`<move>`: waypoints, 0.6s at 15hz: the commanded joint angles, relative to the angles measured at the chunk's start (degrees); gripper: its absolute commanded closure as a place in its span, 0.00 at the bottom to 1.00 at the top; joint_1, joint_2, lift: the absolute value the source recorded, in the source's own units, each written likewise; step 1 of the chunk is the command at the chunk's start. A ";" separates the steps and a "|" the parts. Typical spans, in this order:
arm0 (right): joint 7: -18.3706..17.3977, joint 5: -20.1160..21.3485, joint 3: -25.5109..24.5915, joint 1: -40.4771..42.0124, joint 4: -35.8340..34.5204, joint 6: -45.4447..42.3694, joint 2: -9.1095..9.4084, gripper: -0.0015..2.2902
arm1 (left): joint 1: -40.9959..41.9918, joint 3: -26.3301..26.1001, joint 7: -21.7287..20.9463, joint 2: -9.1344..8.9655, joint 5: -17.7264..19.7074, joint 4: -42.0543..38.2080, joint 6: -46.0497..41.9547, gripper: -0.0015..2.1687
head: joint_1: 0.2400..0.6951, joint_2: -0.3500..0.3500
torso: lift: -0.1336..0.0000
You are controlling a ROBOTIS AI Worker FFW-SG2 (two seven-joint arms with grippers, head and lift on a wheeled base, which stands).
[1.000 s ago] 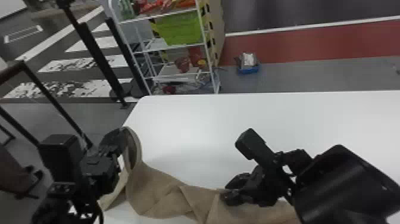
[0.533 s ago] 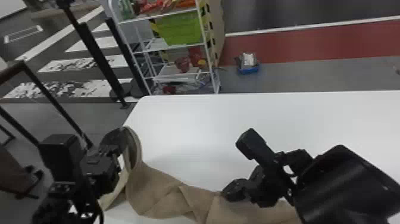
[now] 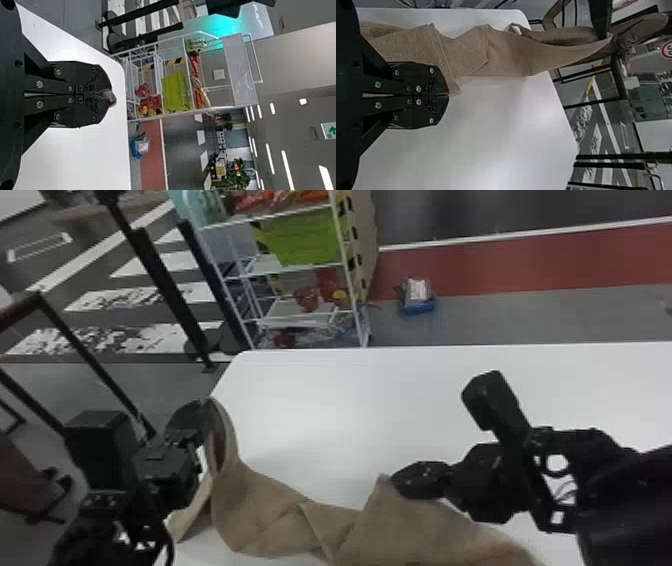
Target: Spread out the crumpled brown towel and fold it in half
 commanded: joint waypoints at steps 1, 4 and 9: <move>-0.08 -0.84 -6.35 6.42 -11.90 0.79 0.31 0.71 | -0.05 0.74 -0.18 -0.15 0.81 -0.69 0.00 0.67 | 1.00 1.00 | 0.07; -2.19 -4.89 -16.89 15.12 -22.80 -5.01 0.31 0.71 | 0.21 5.57 -4.13 -0.15 8.20 -2.19 1.58 0.67 | 1.00 1.00 | 0.07; -5.36 -15.17 -32.98 22.95 -34.40 -10.28 0.31 0.71 | -0.05 5.48 -6.06 -0.15 9.16 -6.41 7.03 0.67 | 1.00 1.00 | 0.07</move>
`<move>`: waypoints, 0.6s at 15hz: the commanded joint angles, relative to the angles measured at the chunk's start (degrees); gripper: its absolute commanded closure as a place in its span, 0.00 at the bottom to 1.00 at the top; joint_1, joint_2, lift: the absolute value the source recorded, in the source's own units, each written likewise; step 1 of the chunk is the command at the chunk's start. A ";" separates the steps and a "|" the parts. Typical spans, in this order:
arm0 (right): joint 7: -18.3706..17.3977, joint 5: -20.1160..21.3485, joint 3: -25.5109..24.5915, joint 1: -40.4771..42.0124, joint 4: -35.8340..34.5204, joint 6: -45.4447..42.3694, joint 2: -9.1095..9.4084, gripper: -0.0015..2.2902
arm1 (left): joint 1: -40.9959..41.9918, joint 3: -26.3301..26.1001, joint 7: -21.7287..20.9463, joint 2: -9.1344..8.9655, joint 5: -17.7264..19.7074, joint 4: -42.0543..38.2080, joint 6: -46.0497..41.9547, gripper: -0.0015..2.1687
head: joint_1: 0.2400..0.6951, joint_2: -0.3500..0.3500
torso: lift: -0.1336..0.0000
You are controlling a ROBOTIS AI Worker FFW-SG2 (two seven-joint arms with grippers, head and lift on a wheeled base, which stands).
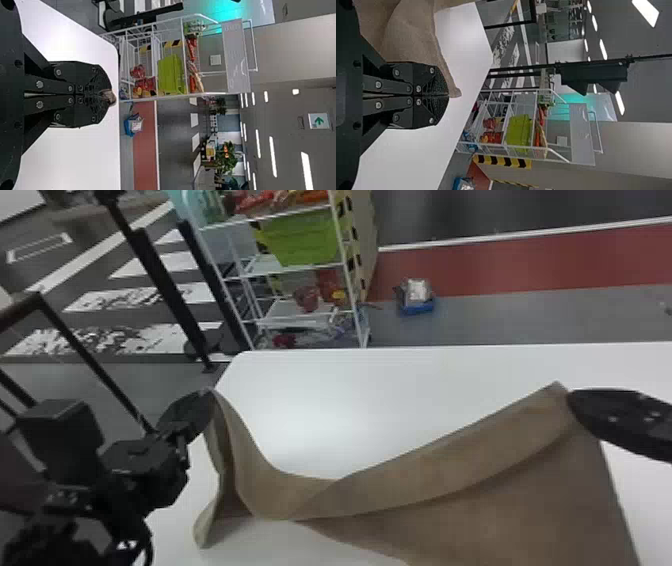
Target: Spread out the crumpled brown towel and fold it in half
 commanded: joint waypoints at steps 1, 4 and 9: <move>0.08 -4.71 -6.00 3.22 -4.27 0.58 0.31 0.71 | 0.00 0.08 -0.56 -0.15 0.93 -1.81 2.68 0.67 | 1.00 1.00 | 0.07; 0.00 -5.86 -8.63 6.21 -7.35 0.05 0.31 0.71 | 0.00 0.08 -1.79 -0.15 1.11 -2.16 3.56 0.67 | 1.00 0.98 | 0.07; -4.57 -14.12 -19.45 6.56 -8.23 -1.00 0.31 0.71 | -0.88 1.13 -1.96 -0.15 1.20 -1.98 3.56 0.67 | 1.00 0.92 | 0.07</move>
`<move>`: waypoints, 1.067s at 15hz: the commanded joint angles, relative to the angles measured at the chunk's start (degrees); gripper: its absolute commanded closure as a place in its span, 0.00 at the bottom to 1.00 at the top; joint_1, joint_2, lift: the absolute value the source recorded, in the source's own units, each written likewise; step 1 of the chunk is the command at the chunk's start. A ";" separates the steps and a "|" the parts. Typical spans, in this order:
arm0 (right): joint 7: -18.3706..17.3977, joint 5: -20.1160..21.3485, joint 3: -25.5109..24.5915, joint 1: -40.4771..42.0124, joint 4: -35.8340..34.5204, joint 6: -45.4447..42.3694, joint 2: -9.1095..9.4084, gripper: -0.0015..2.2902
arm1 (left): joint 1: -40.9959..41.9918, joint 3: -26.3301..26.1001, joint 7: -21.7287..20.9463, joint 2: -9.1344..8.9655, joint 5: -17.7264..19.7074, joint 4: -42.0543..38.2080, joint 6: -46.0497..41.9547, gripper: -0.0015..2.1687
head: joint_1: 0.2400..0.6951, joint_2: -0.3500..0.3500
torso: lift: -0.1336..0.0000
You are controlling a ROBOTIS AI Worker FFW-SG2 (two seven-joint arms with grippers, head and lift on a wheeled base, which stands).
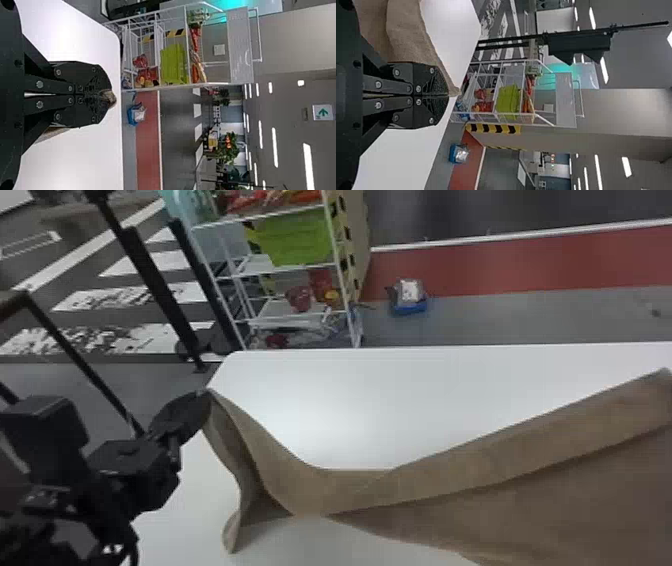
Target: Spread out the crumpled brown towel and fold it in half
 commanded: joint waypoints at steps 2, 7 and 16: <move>-1.12 -5.04 -8.07 -0.18 0.20 -2.73 0.31 0.71 | -1.42 1.06 0.17 -0.15 0.09 0.75 0.16 0.67 | 1.00 0.86 | 0.07; -0.07 -16.02 -20.47 -0.09 0.20 -2.03 0.31 0.71 | -1.77 3.96 0.25 -0.15 2.64 -0.04 0.16 0.67 | 1.00 0.78 | 0.07; 4.94 -31.14 -41.21 -1.50 0.55 -0.10 0.31 0.71 | -1.77 14.24 -8.10 -0.15 14.25 -0.22 1.92 0.67 | 1.00 0.62 | 0.07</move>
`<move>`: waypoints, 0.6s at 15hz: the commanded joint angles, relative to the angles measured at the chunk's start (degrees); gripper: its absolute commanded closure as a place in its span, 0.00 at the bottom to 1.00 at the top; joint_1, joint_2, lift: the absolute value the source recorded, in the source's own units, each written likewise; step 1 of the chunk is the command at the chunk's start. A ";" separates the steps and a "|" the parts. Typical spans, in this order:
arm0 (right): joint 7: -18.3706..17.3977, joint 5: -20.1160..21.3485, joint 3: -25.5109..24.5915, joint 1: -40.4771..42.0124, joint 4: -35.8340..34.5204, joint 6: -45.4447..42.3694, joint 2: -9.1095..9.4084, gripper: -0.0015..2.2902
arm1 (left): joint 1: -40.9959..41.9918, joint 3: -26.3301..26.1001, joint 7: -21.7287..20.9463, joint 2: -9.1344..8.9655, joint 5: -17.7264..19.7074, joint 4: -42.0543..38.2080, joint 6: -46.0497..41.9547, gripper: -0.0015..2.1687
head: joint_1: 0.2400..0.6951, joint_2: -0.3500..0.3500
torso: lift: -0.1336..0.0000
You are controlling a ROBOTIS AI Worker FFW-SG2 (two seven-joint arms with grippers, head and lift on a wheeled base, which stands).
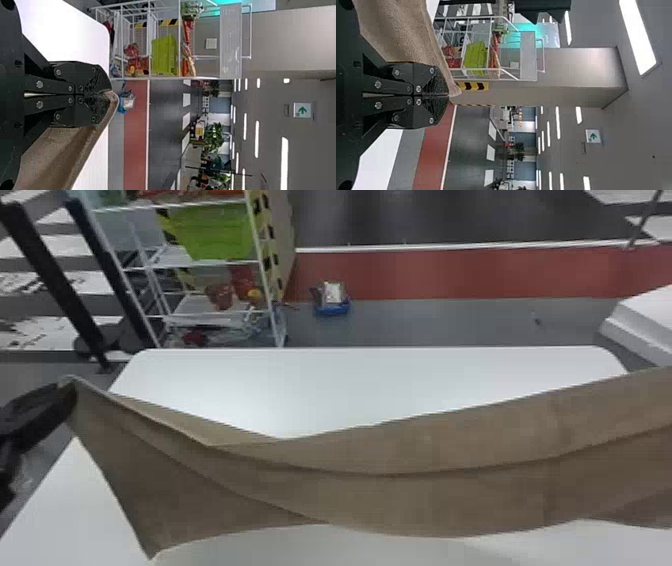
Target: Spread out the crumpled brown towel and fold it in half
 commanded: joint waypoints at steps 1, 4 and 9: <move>1.60 -3.74 -4.80 -0.02 0.09 0.01 0.31 0.71 | 0.00 3.71 -2.16 -0.15 4.45 0.18 0.86 0.67 | 1.00 0.61 | 0.07; 3.62 -8.31 -10.33 -0.02 0.09 2.82 0.31 0.71 | 0.00 6.17 -4.45 -0.15 6.91 0.44 1.91 0.67 | 1.00 0.59 | 0.07; 6.08 -10.59 -14.46 -0.02 0.18 5.64 0.31 0.71 | 0.00 9.60 -10.07 -0.15 7.26 0.35 6.31 0.67 | 1.00 0.56 | 0.07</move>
